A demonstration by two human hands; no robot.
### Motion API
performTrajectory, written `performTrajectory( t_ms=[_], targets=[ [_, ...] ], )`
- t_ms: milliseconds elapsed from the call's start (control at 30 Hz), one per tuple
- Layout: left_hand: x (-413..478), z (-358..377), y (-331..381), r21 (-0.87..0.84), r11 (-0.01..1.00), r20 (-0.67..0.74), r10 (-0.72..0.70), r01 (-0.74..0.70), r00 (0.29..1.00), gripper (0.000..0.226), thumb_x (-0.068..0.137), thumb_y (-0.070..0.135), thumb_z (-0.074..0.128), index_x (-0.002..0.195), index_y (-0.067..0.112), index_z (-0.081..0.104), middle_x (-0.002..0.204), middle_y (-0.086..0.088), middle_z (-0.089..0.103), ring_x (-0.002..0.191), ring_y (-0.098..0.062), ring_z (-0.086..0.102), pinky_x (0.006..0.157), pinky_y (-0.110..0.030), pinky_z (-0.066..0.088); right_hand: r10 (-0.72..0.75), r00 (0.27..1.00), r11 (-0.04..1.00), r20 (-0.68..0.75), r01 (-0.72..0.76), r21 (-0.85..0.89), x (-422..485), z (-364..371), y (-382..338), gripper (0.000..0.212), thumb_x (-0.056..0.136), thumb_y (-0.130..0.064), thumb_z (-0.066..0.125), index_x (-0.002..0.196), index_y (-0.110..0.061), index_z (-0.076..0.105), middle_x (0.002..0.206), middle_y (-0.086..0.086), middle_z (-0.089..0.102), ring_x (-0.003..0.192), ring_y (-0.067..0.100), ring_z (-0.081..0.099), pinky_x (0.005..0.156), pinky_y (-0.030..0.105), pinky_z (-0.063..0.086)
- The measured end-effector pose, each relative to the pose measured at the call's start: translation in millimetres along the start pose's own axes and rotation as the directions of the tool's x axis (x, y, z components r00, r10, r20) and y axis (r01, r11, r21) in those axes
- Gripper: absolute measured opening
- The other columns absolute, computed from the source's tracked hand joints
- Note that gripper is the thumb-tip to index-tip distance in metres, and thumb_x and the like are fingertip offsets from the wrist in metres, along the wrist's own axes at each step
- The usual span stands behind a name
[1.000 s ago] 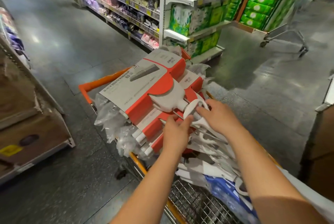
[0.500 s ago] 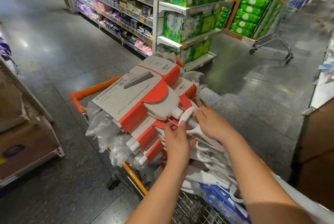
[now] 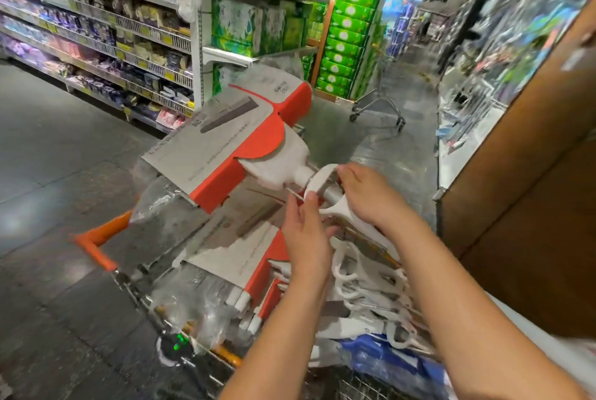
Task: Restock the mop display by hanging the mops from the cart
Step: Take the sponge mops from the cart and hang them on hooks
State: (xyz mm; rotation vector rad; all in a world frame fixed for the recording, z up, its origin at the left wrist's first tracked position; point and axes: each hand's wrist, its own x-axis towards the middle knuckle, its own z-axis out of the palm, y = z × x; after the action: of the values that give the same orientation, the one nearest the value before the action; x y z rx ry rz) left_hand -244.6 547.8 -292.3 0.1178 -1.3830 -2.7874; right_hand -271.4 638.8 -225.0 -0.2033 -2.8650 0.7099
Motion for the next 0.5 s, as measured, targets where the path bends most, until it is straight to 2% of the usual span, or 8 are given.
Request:
performTrajectory(
  t_ms=[167,300,367,433,500],
  targets=[
    [12.7,-4.1,46.9,-0.043,0.999,0.162,0.000,0.007,0.987,0.032,0.101,0.022,0.046,0.128,0.006,0.054,0.089,-0.006,0.066,0.068,-0.015,0.062,0.050,-0.021,0.050,0.092,0.986,0.996,-0.141,-0.092,0.008,-11.4,-18.5,-45.4,0.039,0.105,-0.028,0.026,0.110,-0.011,0.061,0.122,0.013,0.061,0.110,0.030,0.053,0.078,0.028,0.032],
    [11.5,-22.4,78.8,-0.032,0.999,0.291,-0.028,0.039,0.956,0.032,0.101,0.020,0.047,0.130,0.010,0.055,0.080,0.001,0.064,0.058,-0.005,0.059,0.049,-0.020,0.048,0.179,0.947,0.983,-0.268,-0.161,0.086,-33.4,-13.9,-78.7,0.040,0.104,-0.026,0.027,0.112,-0.011,0.063,0.121,0.014,0.061,0.108,0.029,0.054,0.079,0.030,0.035],
    [8.1,-30.8,90.9,-0.022,0.998,0.354,-0.044,0.055,0.934,0.032,0.101,0.019,0.047,0.131,0.014,0.055,0.087,-0.002,0.068,0.066,-0.008,0.062,0.055,-0.023,0.051,0.228,0.917,0.973,-0.327,-0.201,0.114,-48.1,-9.7,-91.5,0.040,0.104,-0.026,0.027,0.112,-0.011,0.063,0.120,0.013,0.062,0.107,0.028,0.054,0.081,0.031,0.037],
    [2.7,-37.3,96.9,-0.012,0.997,0.414,-0.063,0.075,0.908,0.032,0.100,0.023,0.049,0.131,0.020,0.056,0.100,-0.008,0.071,0.081,-0.018,0.066,0.069,-0.035,0.054,0.283,0.877,0.958,-0.387,-0.238,0.161,-64.5,-8.4,-101.5,0.039,0.104,-0.029,0.028,0.113,-0.012,0.062,0.120,0.012,0.062,0.108,0.027,0.054,0.083,0.030,0.038],
    [-5.4,-40.2,101.4,0.043,0.996,0.459,-0.093,0.082,0.884,0.034,0.095,0.032,0.054,0.128,0.027,0.058,0.096,-0.008,0.071,0.085,-0.027,0.065,0.077,-0.044,0.053,0.339,0.833,0.938,-0.438,-0.261,0.231,-83.5,-10.0,-109.8,0.037,0.104,-0.030,0.030,0.112,-0.014,0.063,0.118,0.010,0.063,0.107,0.026,0.055,0.089,0.034,0.041]
  ],
)
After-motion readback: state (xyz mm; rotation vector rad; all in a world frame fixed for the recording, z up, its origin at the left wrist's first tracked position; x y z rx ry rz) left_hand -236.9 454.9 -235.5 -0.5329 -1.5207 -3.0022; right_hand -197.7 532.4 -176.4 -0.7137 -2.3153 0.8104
